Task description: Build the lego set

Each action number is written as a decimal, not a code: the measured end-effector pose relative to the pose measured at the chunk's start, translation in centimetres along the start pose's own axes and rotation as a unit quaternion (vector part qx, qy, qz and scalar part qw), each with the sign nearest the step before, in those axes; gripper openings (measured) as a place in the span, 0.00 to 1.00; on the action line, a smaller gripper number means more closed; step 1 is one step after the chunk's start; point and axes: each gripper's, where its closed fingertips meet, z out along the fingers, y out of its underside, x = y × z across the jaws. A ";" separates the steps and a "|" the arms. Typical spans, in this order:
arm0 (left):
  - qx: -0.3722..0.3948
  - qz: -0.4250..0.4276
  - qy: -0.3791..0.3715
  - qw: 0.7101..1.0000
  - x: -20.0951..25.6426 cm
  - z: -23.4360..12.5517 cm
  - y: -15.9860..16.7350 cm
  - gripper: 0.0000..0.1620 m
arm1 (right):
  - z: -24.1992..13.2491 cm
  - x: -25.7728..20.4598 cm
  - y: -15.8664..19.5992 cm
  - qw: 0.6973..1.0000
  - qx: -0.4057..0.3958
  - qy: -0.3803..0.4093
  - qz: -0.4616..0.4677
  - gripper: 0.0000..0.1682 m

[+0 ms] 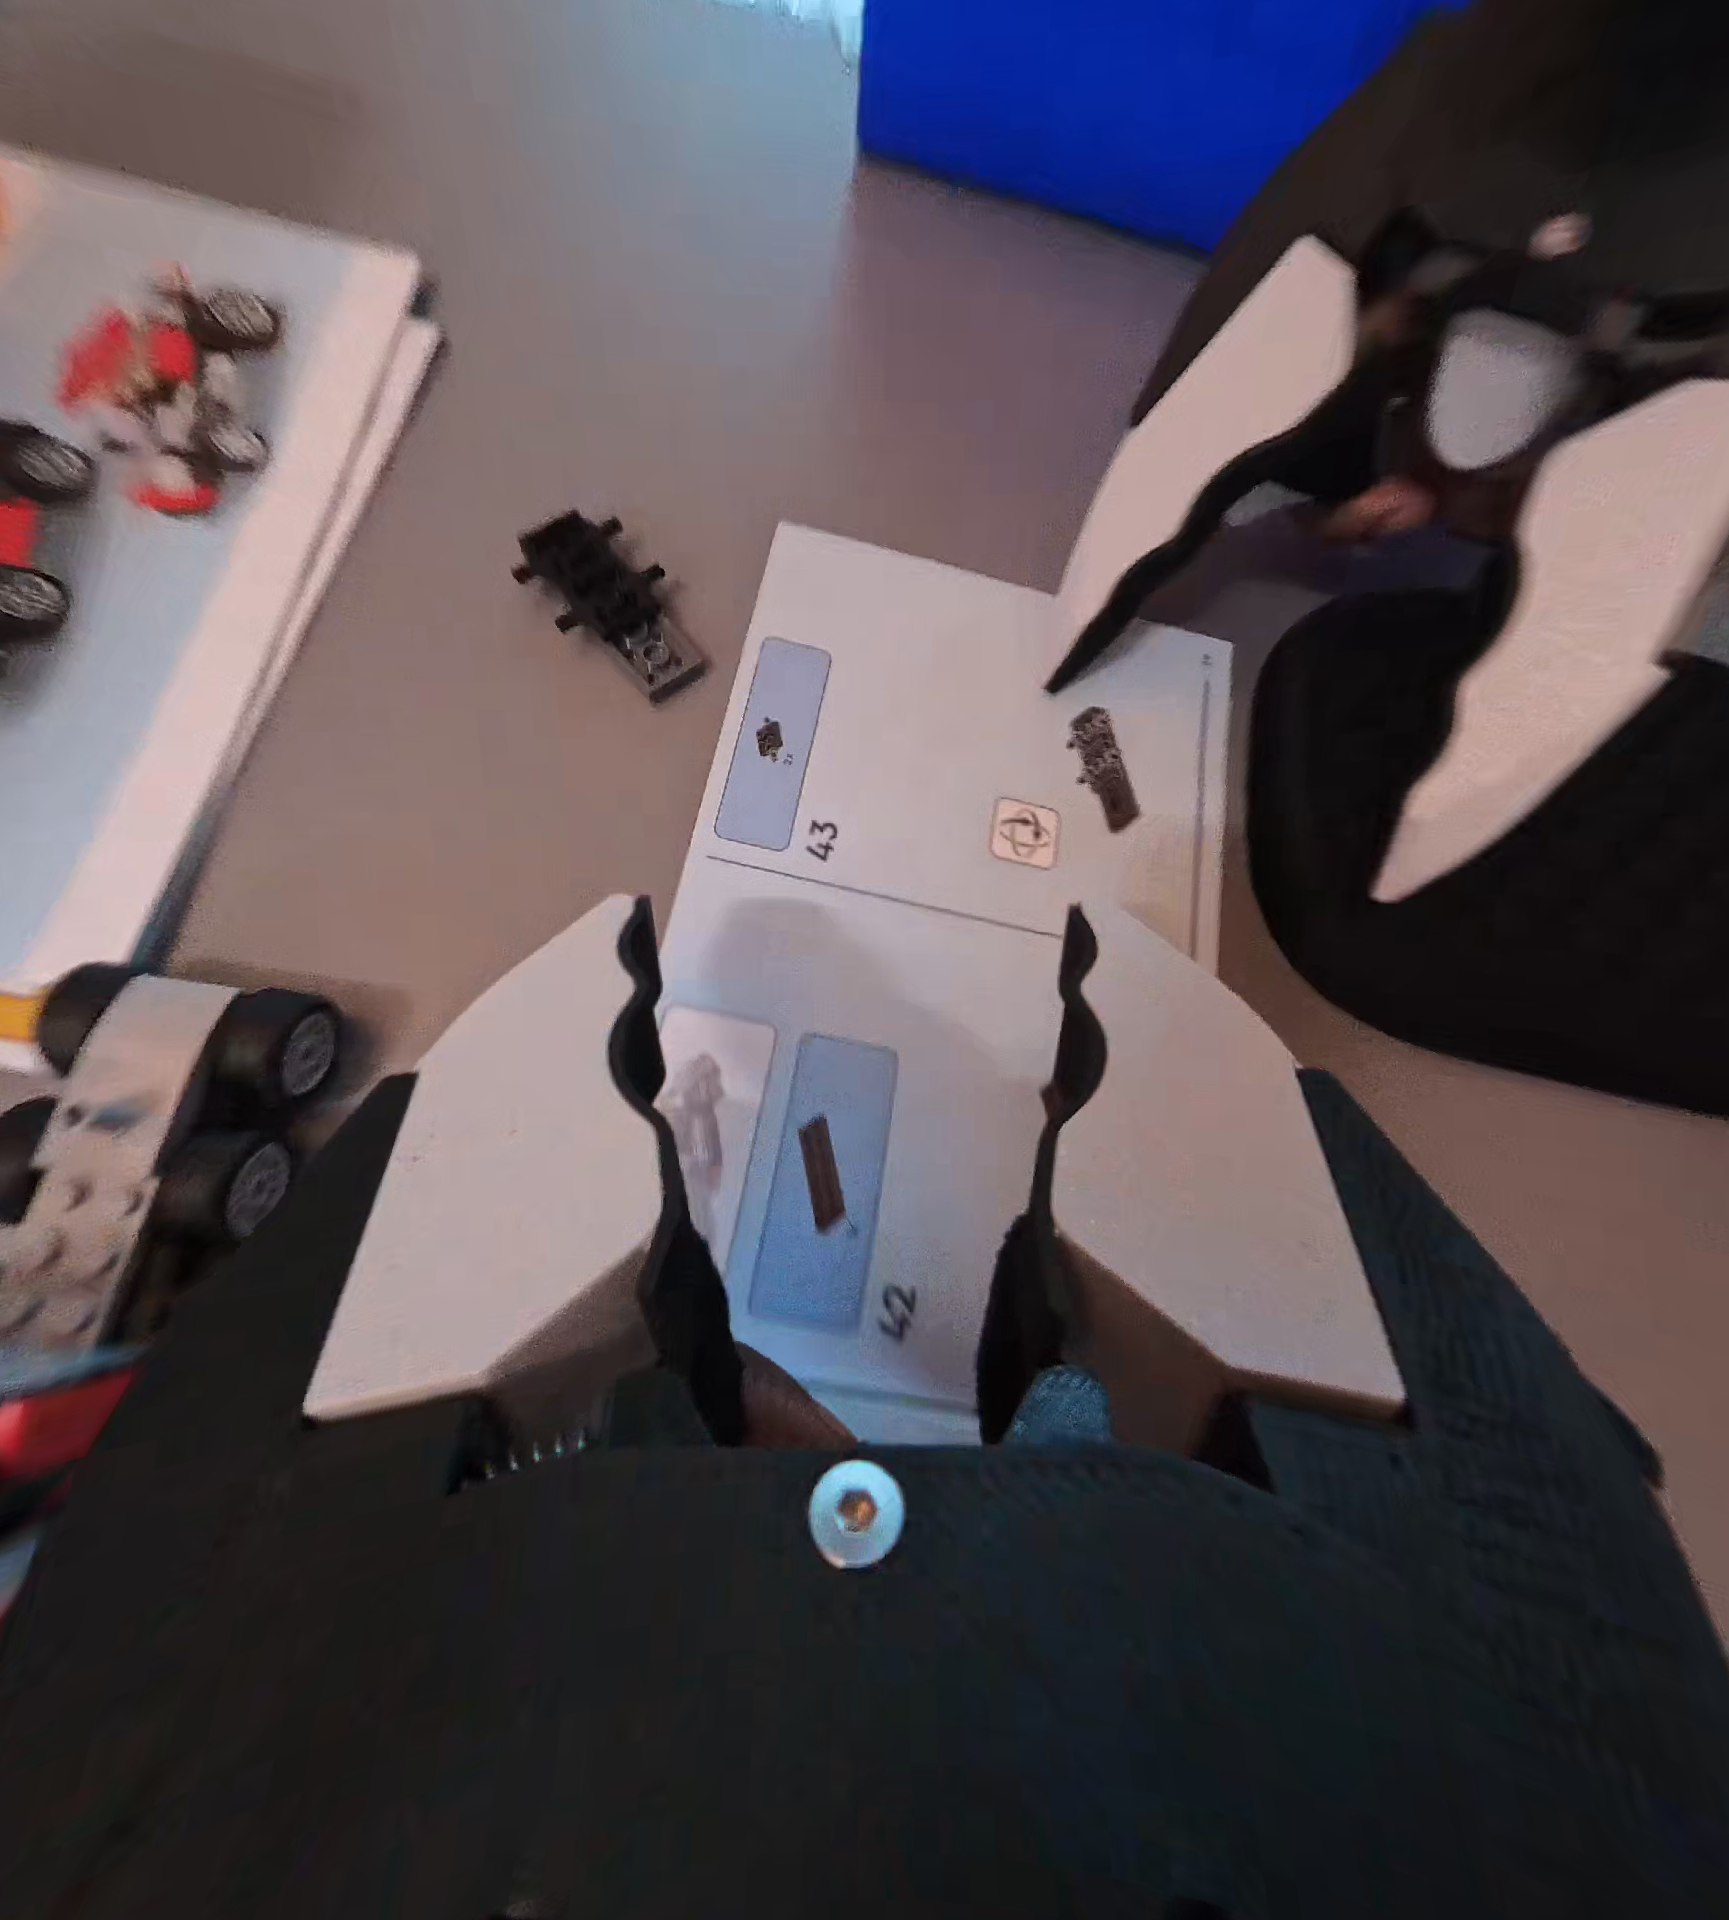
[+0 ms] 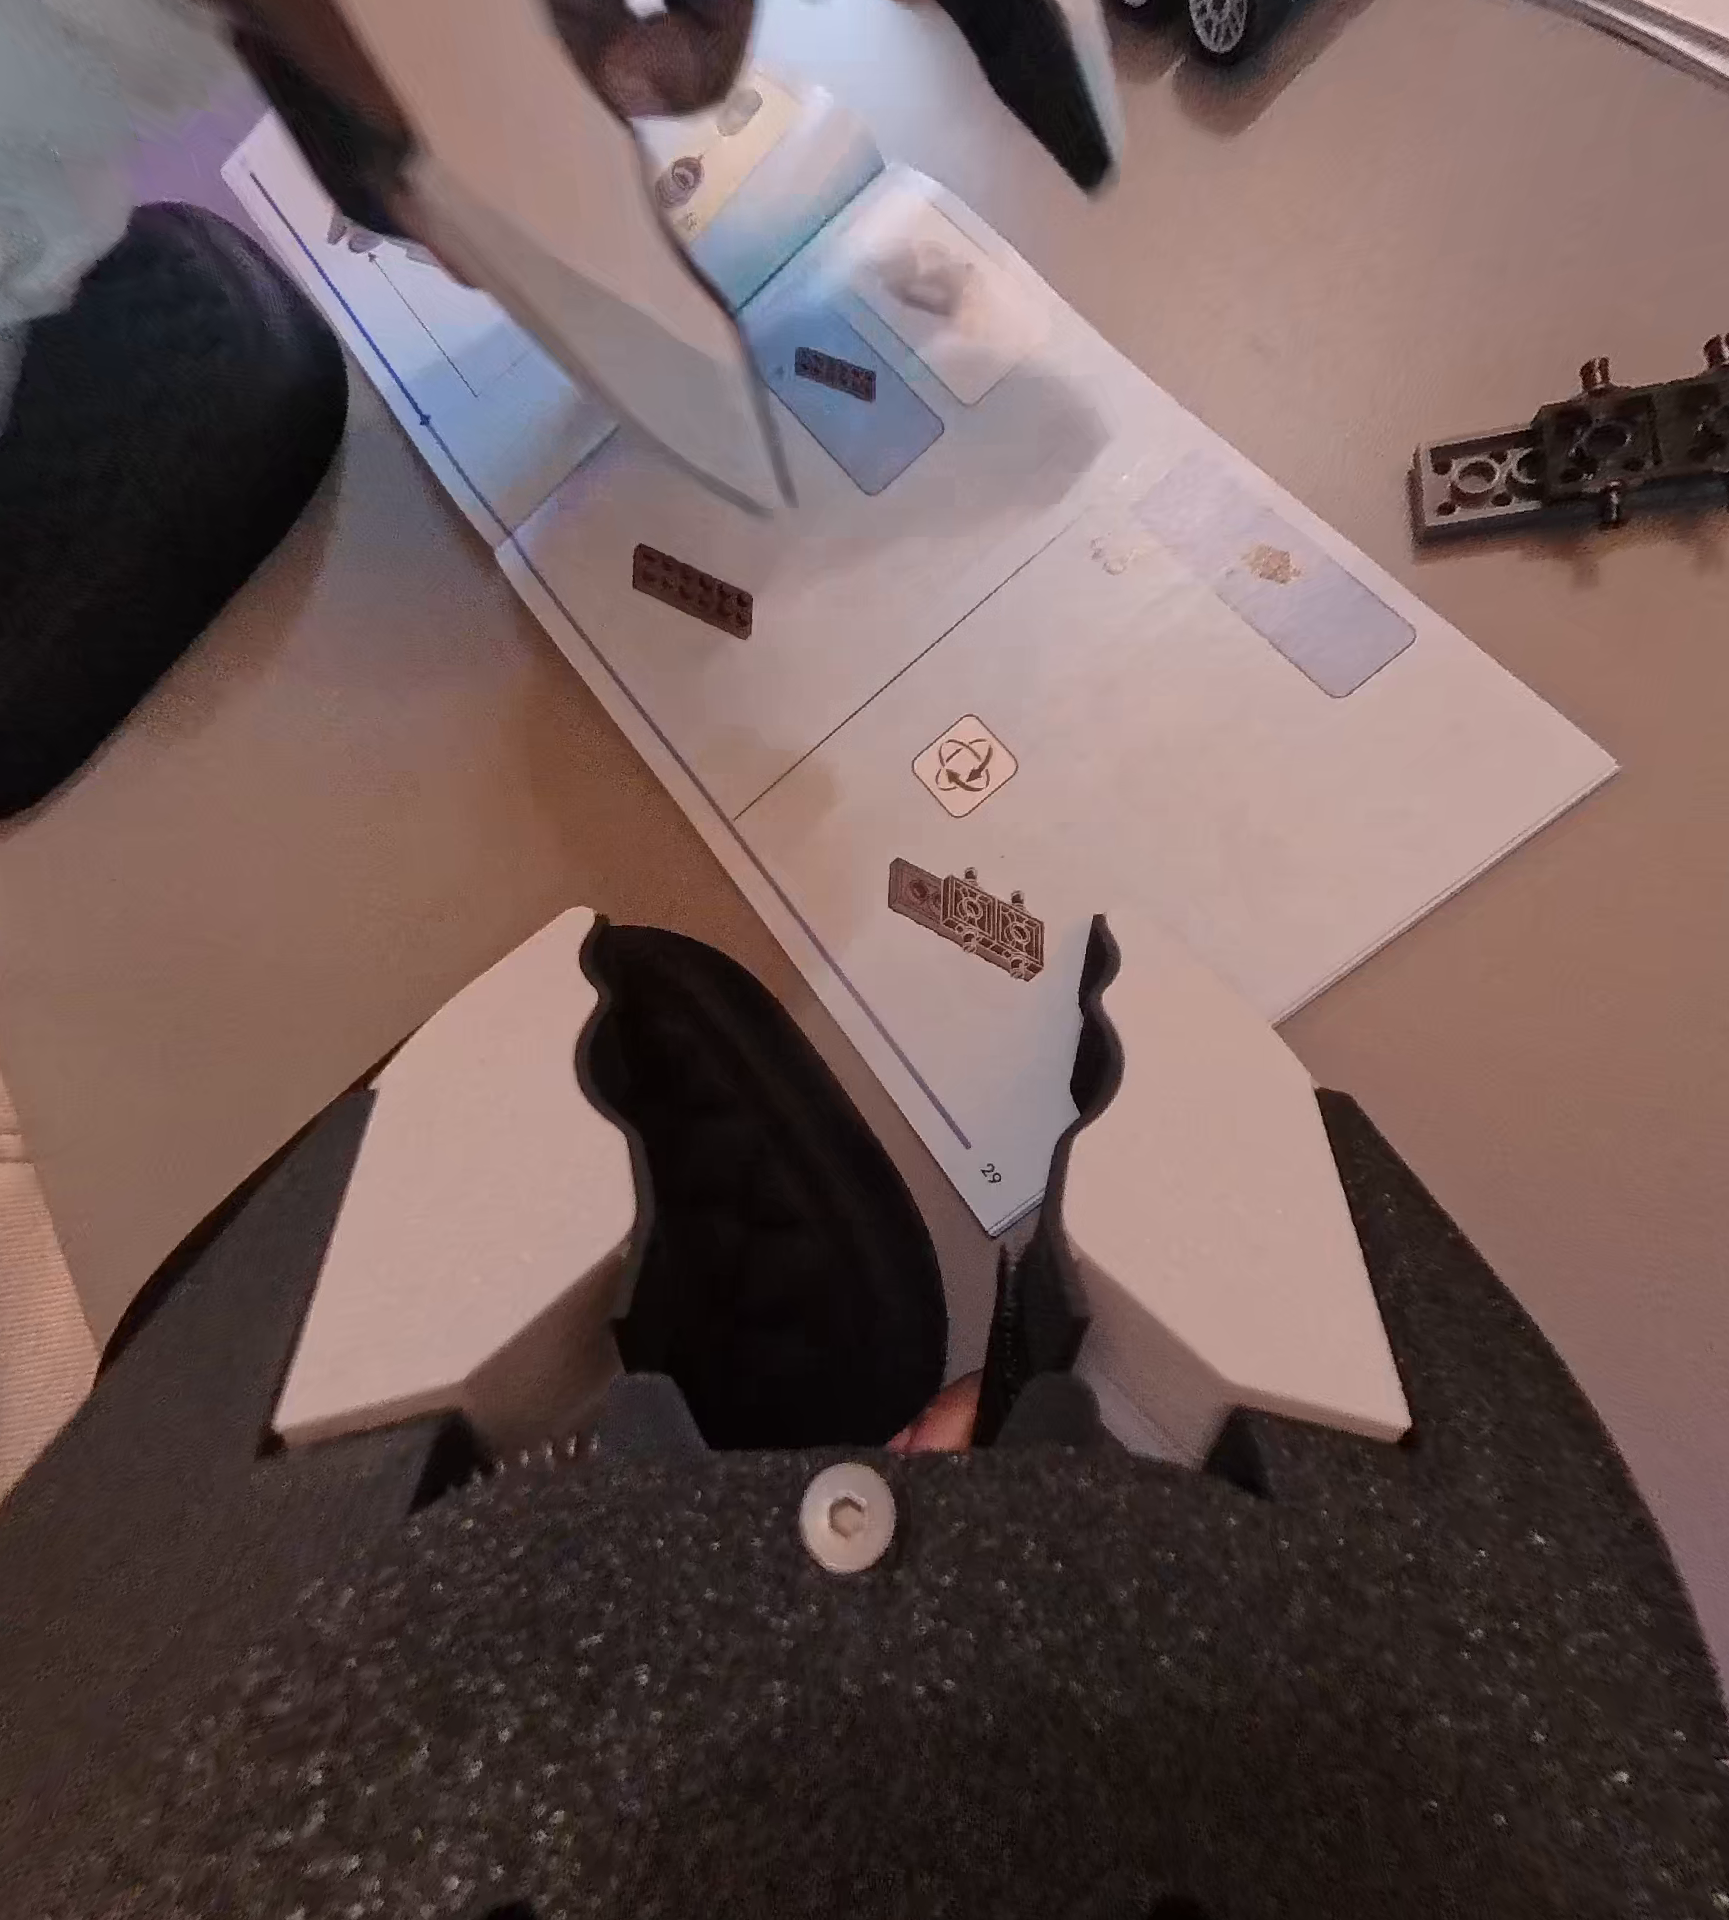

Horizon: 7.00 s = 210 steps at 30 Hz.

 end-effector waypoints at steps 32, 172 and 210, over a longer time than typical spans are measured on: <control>0.091 -0.059 0.033 0.994 -1.5 1.9 -1.2 0.28 | 3.1 -1.4 -1.7 0.992 -0.021 0.014 -0.125 0.38; 0.056 -0.090 -0.073 0.992 -0.9 -3.9 3.8 0.04 | 4.3 -0.3 -10.8 0.913 0.130 0.148 -0.357 0.40; 0.130 -0.124 -0.109 0.978 1.0 -6.0 3.1 0.21 | 5.9 -2.8 -15.3 0.872 0.166 0.119 -0.445 0.27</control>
